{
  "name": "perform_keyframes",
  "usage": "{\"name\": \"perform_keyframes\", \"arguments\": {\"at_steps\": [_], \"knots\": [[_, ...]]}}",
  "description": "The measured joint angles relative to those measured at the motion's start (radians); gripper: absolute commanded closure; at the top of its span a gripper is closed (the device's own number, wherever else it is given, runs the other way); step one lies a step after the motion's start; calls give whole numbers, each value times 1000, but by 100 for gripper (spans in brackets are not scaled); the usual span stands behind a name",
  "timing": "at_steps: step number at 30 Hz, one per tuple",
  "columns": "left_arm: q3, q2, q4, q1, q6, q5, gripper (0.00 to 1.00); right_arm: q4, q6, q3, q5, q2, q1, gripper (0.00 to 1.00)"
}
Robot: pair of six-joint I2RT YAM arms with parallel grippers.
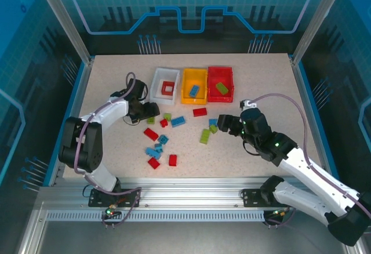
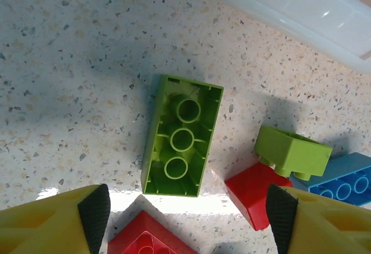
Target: Sort the legos into containers by color
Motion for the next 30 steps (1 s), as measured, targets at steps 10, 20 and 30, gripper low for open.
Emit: {"name": "perform_keyframes", "arguments": {"at_steps": [10,20,30], "knots": [[-11,-144,-12,-139,-10,-19,35,-2,35,3,-45,143,-19,23],[4,-93,-43,-209,-87,-47,34,1,43,16,-76,172,-12,25],[4,47,-43,-225,-192,-72,35,3,47,34,-87,203,19,25]]}}
